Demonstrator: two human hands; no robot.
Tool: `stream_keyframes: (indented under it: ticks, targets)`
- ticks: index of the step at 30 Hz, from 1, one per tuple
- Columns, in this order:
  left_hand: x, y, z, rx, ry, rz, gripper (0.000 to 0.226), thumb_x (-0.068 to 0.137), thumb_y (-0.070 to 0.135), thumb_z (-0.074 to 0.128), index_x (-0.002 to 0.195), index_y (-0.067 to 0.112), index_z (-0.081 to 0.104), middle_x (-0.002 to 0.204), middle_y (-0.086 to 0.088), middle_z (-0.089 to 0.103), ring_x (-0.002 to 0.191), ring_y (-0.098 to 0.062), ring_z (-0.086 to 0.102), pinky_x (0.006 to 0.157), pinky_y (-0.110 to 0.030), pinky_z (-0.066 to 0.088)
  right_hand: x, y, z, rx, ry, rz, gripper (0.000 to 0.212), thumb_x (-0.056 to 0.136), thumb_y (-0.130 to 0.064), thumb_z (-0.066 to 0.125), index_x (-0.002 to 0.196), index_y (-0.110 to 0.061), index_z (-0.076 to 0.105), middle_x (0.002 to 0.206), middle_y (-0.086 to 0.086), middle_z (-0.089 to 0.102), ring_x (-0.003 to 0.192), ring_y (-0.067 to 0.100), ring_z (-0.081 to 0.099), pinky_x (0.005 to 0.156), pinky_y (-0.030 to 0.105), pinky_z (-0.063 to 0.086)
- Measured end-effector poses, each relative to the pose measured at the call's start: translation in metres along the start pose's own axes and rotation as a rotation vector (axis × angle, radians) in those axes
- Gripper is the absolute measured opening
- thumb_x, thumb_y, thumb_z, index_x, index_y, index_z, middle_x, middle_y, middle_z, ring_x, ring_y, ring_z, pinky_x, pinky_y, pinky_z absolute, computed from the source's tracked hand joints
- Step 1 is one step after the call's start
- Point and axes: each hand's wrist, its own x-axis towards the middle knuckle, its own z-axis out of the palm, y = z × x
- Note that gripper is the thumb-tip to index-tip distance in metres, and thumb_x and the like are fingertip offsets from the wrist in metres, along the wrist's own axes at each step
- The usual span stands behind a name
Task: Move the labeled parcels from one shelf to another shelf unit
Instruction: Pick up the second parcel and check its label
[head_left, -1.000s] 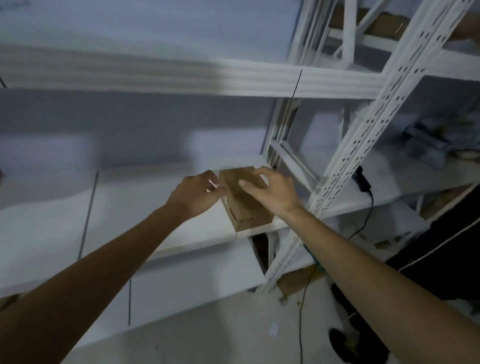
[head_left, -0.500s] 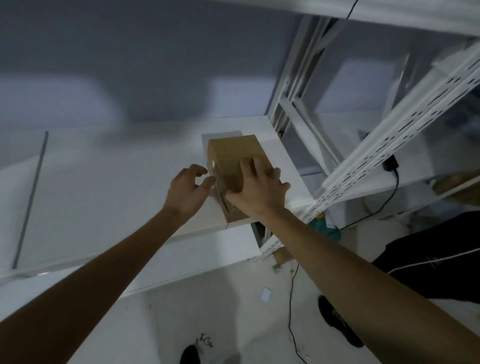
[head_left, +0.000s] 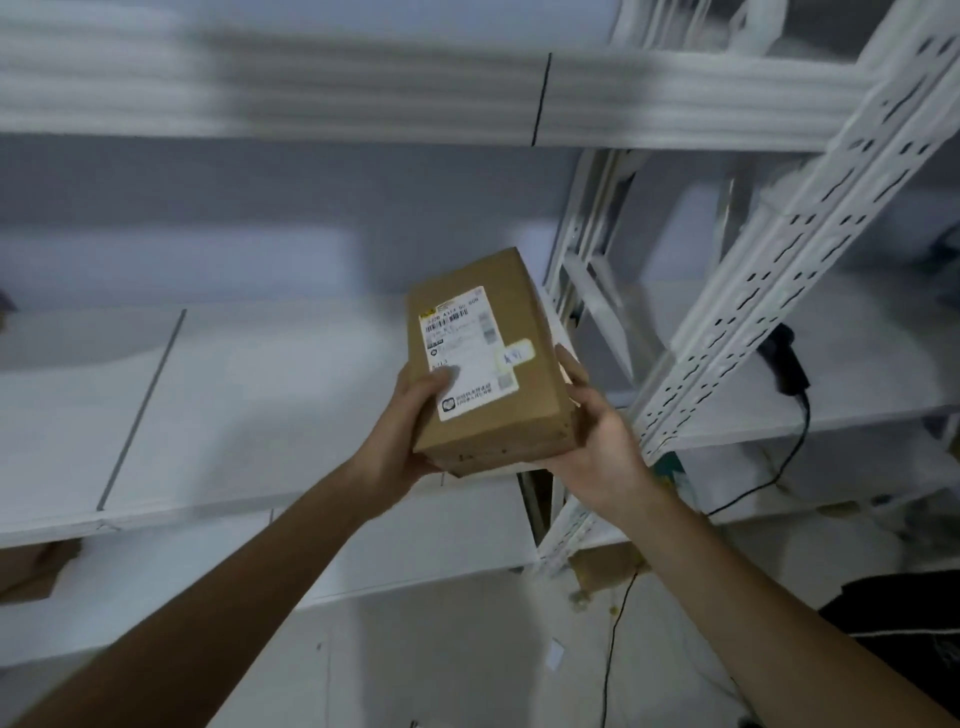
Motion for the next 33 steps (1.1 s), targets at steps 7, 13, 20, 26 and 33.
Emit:
stream_keyframes:
  ticks: [7,13,20,26,33]
  targets:
    - [-0.043,-0.006,0.05,0.116,0.089,0.282,0.064,0.102,0.03,0.065,0.159,0.041,0.038,0.138,0.007,0.074,0.117,-0.022,0.079,0.093,-0.043,0.064,-0.053,-0.026,-0.007,-0.556,-0.062,-0.315,0.072,0.094,-0.062,0.068,0.159,-0.043,0.045,0.154,-0.006,0.065,0.143,0.021,0.061,0.119,0.055,0.048]
    - [-0.085,-0.003,0.075,0.189,0.132,0.43,0.072,0.095,0.039,0.071,0.159,0.044,0.039,0.145,0.01,0.069,0.13,-0.019,0.071,0.111,-0.05,0.056,-0.096,-0.039,-0.004,-0.574,-0.16,-0.493,0.052,0.106,-0.027,0.059,0.157,-0.035,0.052,0.135,-0.009,0.078,0.123,0.013,0.075,0.102,0.039,0.063]
    - [-0.137,0.054,0.101,0.281,0.094,0.644,0.071,0.095,0.037,0.071,0.159,0.044,0.041,0.145,0.007,0.069,0.132,-0.019,0.07,0.106,-0.042,0.058,-0.136,-0.063,0.026,-0.479,-0.201,-0.708,0.057,0.102,-0.03,0.06,0.158,-0.024,0.051,0.143,0.0,0.072,0.128,0.021,0.073,0.099,0.038,0.063]
    - [-0.178,0.115,0.113,0.4,0.128,0.849,0.084,0.09,0.043,0.066,0.165,0.044,0.027,0.155,0.012,0.061,0.137,-0.01,0.064,0.107,-0.03,0.058,-0.157,-0.095,0.087,-0.376,-0.223,-0.851,0.052,0.098,-0.031,0.066,0.149,-0.023,0.063,0.133,0.004,0.078,0.12,0.026,0.077,0.095,0.046,0.065]
    - [-0.223,0.18,0.09,0.619,0.201,1.131,0.087,0.088,0.048,0.067,0.16,0.042,0.02,0.16,0.027,0.04,0.148,0.001,0.045,0.111,-0.028,0.054,-0.17,-0.122,0.198,-0.242,-0.303,-0.857,0.027,0.106,-0.019,0.061,0.122,-0.031,0.081,0.119,-0.002,0.084,0.11,0.018,0.08,0.087,0.035,0.063]
